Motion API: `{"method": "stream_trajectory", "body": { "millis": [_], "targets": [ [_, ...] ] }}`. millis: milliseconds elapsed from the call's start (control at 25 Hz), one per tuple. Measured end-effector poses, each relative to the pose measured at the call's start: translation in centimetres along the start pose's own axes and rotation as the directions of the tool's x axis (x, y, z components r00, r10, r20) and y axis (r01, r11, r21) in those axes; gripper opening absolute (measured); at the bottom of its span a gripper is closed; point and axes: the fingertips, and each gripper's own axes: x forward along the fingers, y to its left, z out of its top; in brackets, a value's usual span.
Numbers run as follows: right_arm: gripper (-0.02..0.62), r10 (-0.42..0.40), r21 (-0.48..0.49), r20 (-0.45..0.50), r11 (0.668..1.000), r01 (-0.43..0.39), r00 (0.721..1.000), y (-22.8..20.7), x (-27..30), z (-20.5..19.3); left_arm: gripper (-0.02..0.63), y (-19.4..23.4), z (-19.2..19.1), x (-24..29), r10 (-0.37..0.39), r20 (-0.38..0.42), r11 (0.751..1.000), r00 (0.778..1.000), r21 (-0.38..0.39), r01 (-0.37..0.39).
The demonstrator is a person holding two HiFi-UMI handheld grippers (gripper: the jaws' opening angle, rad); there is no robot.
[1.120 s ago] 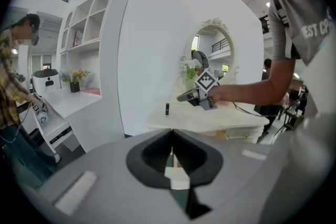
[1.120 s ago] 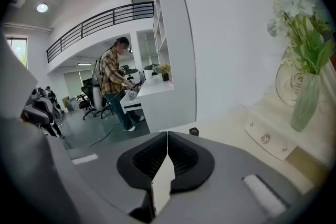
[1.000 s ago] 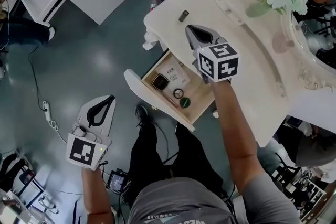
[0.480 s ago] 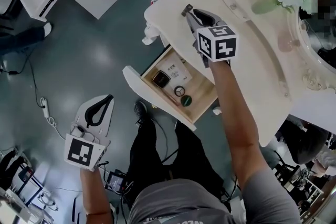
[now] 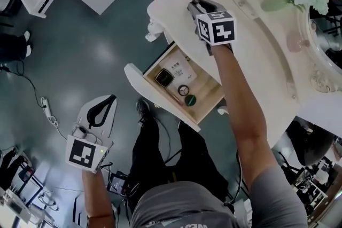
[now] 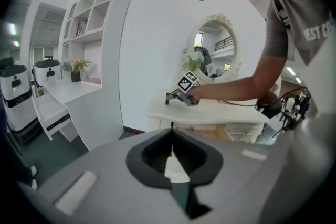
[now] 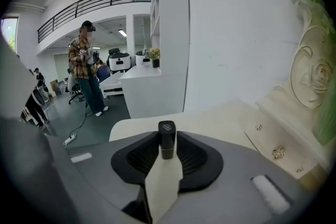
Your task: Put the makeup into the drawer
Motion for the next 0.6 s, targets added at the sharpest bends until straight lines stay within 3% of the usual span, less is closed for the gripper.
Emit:
{"method": "stream_trajectory", "body": {
  "millis": [40,600],
  "targets": [
    [0.099,-0.001,-0.010,-0.005,1.000,0.001,1.000,0.0,0.1,-0.1,0.003,-0.1,0.1,0.1,0.000,0.000,1.000,1.000,-0.001,0.000],
    [0.094,0.063,-0.013,0.044,0.998,-0.063,0.997,1.5,-4.3,1.1,0.003,-1.2,2.5,0.1,0.005,0.007,1.000,1.000,0.027,-0.005]
  ]
}}
